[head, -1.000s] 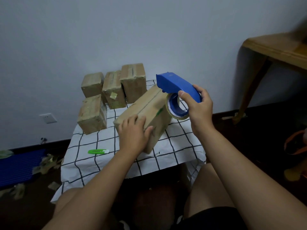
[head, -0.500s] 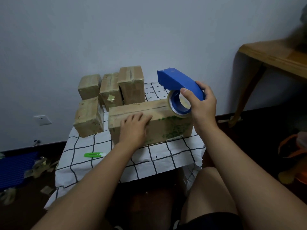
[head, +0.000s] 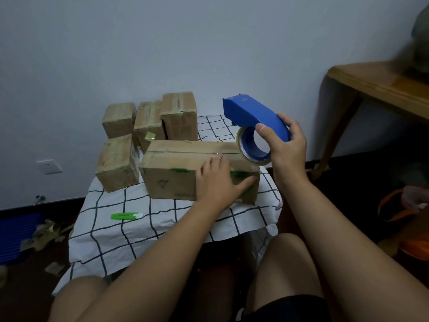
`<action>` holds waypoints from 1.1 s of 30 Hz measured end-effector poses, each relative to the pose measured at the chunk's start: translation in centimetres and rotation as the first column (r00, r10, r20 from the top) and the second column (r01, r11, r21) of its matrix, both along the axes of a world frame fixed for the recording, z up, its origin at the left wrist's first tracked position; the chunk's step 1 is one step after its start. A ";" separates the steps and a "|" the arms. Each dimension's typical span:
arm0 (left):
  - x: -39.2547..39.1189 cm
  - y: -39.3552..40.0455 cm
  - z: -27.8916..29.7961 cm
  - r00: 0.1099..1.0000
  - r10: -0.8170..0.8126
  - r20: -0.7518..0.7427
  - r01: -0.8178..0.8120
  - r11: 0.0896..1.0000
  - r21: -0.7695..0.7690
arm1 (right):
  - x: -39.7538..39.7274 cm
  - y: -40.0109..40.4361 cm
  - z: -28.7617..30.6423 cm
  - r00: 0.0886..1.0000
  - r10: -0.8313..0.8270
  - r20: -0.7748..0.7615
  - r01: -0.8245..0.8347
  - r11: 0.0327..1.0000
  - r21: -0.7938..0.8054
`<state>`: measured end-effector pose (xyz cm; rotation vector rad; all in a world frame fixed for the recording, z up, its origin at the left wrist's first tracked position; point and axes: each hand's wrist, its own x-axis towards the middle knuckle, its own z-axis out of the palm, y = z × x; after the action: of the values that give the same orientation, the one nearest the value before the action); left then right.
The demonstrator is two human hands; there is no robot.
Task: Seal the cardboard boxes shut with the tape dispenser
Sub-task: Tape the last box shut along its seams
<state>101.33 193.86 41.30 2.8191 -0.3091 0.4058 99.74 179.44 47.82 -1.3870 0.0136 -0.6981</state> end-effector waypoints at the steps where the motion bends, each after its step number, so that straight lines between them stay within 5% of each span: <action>1: 0.1 -1.0 -0.1 0.998 0.059 0.000 -0.059 0.998 0.008 | -0.2 -0.1 0.0 1.000 -0.006 0.002 0.006 1.000 0.001; 7: 0.3 -2.9 -0.8 0.980 0.148 0.132 -0.146 0.989 -0.022 | -0.8 -1.4 -0.4 0.999 -0.052 0.000 0.051 0.998 -0.022; 16: 0.3 -5.0 -0.5 0.982 0.188 -0.007 -0.187 0.982 0.027 | -1.7 -3.8 -0.8 0.992 -0.125 -0.013 0.125 0.992 -0.012; 28: -3.5 5.3 2.0 0.963 -0.255 -0.090 0.269 0.939 0.216 | -2.4 -3.2 -1.8 0.999 0.007 -0.042 -0.006 0.999 0.044; 33: -4.9 7.7 1.2 0.960 -0.201 -0.198 0.219 0.973 0.073 | -2.5 -1.3 -2.1 0.994 0.097 -0.056 -0.094 0.994 0.057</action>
<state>96.45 201.60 42.46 2.8484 -0.5934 0.0777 97.21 178.14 45.76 -1.3470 0.0129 -0.5733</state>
